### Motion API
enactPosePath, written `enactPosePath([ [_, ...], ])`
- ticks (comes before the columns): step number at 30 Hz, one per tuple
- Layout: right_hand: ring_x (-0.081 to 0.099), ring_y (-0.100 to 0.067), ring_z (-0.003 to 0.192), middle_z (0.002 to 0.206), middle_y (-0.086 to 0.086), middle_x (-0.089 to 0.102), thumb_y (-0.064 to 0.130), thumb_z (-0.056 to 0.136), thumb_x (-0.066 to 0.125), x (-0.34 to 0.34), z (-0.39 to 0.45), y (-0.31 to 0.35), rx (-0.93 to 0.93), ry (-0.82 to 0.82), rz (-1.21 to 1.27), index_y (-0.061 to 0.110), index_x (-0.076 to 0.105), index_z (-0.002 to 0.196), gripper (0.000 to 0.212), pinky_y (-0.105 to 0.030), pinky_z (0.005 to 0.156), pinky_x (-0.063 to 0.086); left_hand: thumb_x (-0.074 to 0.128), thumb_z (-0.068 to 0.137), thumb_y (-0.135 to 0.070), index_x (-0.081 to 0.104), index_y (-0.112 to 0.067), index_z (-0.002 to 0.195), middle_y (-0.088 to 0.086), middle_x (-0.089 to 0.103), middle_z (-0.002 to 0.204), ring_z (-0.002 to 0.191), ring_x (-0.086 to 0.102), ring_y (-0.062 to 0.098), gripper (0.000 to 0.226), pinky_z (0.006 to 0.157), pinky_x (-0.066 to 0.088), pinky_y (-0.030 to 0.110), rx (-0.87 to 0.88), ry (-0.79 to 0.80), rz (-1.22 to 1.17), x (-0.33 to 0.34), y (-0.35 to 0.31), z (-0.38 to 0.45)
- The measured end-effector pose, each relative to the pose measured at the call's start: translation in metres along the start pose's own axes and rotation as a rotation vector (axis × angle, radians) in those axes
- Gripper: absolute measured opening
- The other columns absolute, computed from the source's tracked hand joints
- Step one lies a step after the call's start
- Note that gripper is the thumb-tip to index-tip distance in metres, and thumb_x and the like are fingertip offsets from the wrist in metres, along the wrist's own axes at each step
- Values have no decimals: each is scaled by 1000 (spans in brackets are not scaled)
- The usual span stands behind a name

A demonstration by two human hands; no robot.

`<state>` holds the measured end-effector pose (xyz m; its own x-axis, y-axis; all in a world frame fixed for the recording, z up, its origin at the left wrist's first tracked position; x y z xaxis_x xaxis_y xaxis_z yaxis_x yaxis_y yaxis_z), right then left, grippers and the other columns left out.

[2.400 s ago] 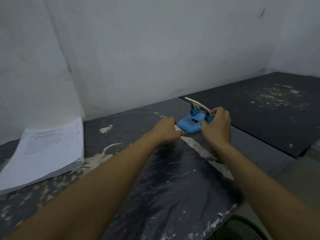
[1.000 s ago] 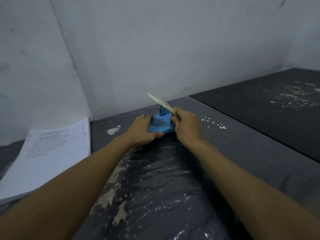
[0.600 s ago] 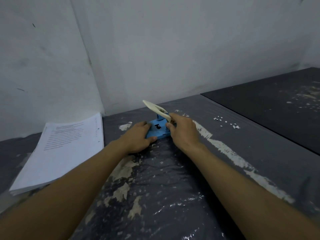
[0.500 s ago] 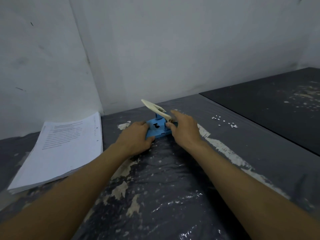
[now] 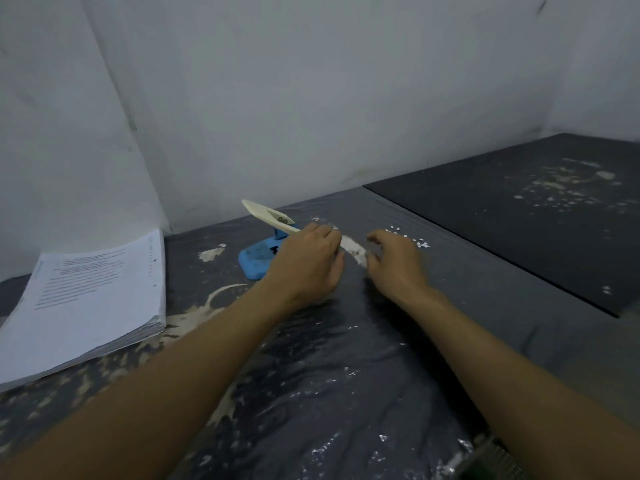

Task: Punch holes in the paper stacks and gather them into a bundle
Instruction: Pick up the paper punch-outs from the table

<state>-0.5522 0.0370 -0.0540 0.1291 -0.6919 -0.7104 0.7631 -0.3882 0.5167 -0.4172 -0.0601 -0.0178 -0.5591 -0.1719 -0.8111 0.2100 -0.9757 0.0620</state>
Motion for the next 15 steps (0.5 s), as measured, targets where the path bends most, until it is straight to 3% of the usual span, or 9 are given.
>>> enactPosePath([
  [7, 61, -29, 111, 120, -12, 67, -3, 86, 55, -32, 2, -59, 131, -39, -62, 6, 66, 120, 37, -35, 91, 49, 49, 97, -25, 55, -9, 111, 11, 61, 115, 106, 52, 28, 21, 87, 47, 45, -154, 162, -193, 54, -27, 43],
  [12, 62, -31, 90, 99, -13, 67, -5, 79, 56, -33, 14, -79, 243, -14, -71, 2, 67, 95, 20, -36, 73, 51, 48, 98, -25, 52, -5, 122, 15, 54, 131, 121, 48, 30, 32, 100, 42, 42, -244, 335, -244, 94, -34, 58],
  [15, 57, -29, 75, 76, -5, 57, -5, 77, 51, -26, 22, -83, 265, 21, -52, 11, 53, 70, 18, -29, 52, 36, 45, 101, -25, 50, -1, 123, 19, 52, 133, 125, 46, 32, 33, 102, 36, 38, -287, 407, -288, 112, -33, 69],
])
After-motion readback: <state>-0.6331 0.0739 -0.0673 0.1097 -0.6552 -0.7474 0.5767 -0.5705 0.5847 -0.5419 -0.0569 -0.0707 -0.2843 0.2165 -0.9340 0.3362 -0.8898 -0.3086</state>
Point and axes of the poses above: each hand's wrist, its own z-axis towards the middle knuckle, its own x-axis out of the palm, y = z × x, the point moved 3 cm from there along z, towards the middle knuckle
